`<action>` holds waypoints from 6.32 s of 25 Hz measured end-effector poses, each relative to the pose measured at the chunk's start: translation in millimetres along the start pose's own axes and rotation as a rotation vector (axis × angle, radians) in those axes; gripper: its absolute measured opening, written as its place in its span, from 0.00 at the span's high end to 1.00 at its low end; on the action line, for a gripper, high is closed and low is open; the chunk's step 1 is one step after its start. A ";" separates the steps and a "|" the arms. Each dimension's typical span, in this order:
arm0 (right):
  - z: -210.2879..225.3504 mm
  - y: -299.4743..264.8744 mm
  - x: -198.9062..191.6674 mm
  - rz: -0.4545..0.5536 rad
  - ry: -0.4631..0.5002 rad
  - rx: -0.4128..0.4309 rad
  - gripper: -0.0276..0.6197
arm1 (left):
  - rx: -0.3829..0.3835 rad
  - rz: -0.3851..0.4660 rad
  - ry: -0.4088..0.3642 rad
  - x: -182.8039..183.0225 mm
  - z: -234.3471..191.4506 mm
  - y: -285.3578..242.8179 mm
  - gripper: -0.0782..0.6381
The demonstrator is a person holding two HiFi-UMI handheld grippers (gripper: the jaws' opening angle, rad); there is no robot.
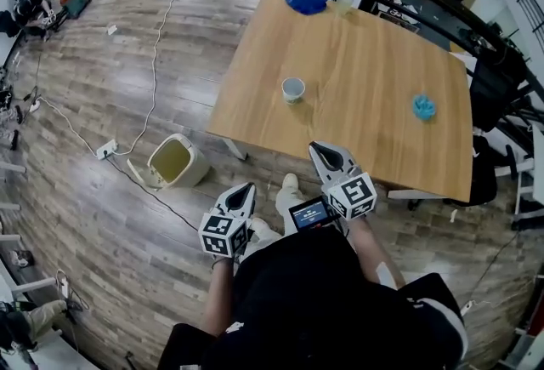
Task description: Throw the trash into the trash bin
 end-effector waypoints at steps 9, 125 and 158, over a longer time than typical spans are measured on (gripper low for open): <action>87.5 -58.3 -4.2 -0.015 -0.050 -0.022 0.96 | -0.150 -0.110 -0.053 76.3 9.0 -101.9 0.88; -323.0 -548.5 -173.2 -0.323 -0.026 0.874 0.96 | 0.674 -0.651 0.026 -160.4 -574.9 -66.3 0.77; -260.9 -427.9 39.7 -0.116 -0.010 0.837 0.96 | 0.771 -0.254 0.047 -17.4 -416.1 72.6 0.88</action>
Point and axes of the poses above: the fingertips, and each gripper's own axes: y backward along the fingers, z to its right, x out of its top, the point moved 4 cm from there along y, backward along the fingers, and after that the axes turned 12 degrees about y, right-handed, at the moved point
